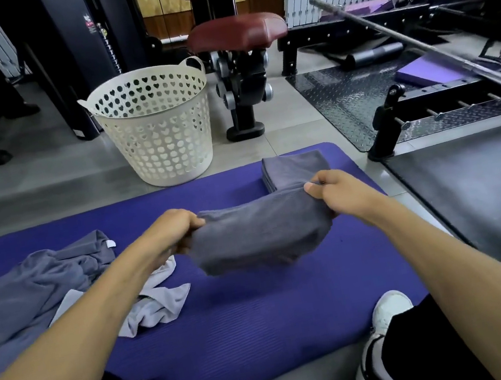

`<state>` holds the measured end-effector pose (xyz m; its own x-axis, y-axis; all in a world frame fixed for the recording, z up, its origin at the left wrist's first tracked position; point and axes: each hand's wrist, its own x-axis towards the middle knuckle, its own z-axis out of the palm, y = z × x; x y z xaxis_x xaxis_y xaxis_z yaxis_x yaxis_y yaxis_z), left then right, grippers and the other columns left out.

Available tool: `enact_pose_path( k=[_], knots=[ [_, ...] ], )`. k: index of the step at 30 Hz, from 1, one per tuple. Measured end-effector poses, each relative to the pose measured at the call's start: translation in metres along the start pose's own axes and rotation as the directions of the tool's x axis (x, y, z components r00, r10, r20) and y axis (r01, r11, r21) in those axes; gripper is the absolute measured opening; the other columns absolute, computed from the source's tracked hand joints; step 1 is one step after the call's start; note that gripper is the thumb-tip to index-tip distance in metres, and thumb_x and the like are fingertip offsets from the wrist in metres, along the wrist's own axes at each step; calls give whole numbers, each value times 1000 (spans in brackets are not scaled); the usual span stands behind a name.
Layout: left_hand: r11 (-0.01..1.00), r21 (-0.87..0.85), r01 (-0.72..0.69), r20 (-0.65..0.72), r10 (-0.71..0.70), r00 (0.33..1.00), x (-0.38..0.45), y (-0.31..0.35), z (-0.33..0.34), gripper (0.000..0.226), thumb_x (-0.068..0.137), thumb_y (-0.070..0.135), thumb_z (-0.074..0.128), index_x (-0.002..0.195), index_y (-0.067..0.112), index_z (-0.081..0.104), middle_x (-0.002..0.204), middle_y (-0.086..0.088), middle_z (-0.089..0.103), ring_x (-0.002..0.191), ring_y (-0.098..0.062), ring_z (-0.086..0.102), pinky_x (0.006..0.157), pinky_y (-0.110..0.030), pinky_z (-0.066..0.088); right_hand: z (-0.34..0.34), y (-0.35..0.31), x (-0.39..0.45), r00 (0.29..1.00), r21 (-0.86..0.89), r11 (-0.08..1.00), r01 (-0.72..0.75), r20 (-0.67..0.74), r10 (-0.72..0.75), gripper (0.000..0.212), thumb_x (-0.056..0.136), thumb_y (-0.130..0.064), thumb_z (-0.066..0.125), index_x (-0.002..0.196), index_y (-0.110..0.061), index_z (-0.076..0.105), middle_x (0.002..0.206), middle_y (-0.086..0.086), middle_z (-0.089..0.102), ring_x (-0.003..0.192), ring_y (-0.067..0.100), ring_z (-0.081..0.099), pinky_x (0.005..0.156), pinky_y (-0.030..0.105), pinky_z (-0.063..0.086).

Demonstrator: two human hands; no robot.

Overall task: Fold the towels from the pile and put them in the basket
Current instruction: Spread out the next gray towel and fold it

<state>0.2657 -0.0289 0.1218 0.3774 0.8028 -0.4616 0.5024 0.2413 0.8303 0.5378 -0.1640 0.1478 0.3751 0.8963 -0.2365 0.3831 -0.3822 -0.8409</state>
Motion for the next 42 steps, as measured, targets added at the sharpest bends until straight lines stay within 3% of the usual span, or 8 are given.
enact_pose_path(
  k=[4, 8, 14, 18, 21, 30, 36, 42],
  knots=[
    [996, -72, -50, 6, 51, 999, 7, 3, -4, 38, 92, 7, 54, 59, 21, 42, 58, 0, 39, 51, -15, 35, 44, -23, 35, -8, 1, 0, 1000, 74, 997, -4, 26, 2, 23, 101, -27, 53, 82, -14, 57, 72, 2, 58, 65, 19, 54, 61, 34, 52],
    [987, -70, -146, -112, 138, 984, 18, 8, 0, 24, 96, 14, 60, 72, 17, 56, 62, 0, 54, 50, -12, 46, 44, -20, 42, -11, 2, 14, 1000, 97, 995, -14, 27, 11, 22, 101, -27, 53, 86, -11, 58, 81, 7, 61, 73, 21, 59, 65, 36, 58],
    [996, -77, -47, -89, 40, 995, 51, 1, -2, 18, 93, 15, 65, 75, 16, 63, 68, 2, 65, 68, -14, 61, 61, -27, 54, -10, 19, 51, 1000, -7, 1000, -1, 27, 1, 23, 98, -29, 59, 84, -12, 64, 80, 3, 60, 74, 16, 53, 70, 26, 48],
    [983, -103, -152, -310, 113, 944, 84, 19, 9, 17, 94, 17, 63, 78, 22, 63, 74, 2, 62, 74, -14, 56, 69, -27, 49, -2, 14, 82, 989, 25, 997, 71, -129, -67, 19, 99, -25, 57, 94, -10, 67, 81, 0, 61, 72, 13, 54, 62, 18, 45],
    [948, -117, -298, -396, 230, 889, 91, 35, 15, 16, 96, 16, 59, 82, 23, 62, 77, 5, 59, 72, -9, 51, 64, -21, 42, 0, 8, 93, 948, 105, 975, 196, -275, -161, 14, 101, -23, 54, 99, -13, 65, 83, -7, 63, 74, 5, 56, 71, 17, 47],
    [934, 113, -340, -294, 358, 886, 58, -19, 29, 9, 98, 8, 54, 89, 8, 55, 65, 3, 47, 59, -9, 39, 51, -11, 33, 24, 48, 57, 964, -74, 980, 186, -180, -196, 26, 105, -27, 43, 80, -20, 46, 70, -6, 46, 62, 10, 39, 53, 18, 34],
    [988, 72, -134, -142, 143, 979, 32, -103, 46, 17, 80, 28, 63, 65, 23, 56, 58, 4, 50, 61, -18, 41, 63, -30, 36, 55, 118, 4, 999, -135, 990, 31, -40, -37, 23, 104, -28, 46, 86, -16, 52, 77, -2, 56, 69, 15, 49, 61, 31, 39],
    [982, 173, 75, 50, -85, 995, 8, -153, 61, 27, 97, 6, 54, 72, 12, 49, 54, -2, 49, 45, -13, 47, 42, -20, 41, 87, 171, -33, 985, -177, 976, -129, 92, 147, 24, 101, -31, 51, 82, -16, 54, 71, 2, 58, 66, 21, 53, 64, 36, 47]
  ],
)
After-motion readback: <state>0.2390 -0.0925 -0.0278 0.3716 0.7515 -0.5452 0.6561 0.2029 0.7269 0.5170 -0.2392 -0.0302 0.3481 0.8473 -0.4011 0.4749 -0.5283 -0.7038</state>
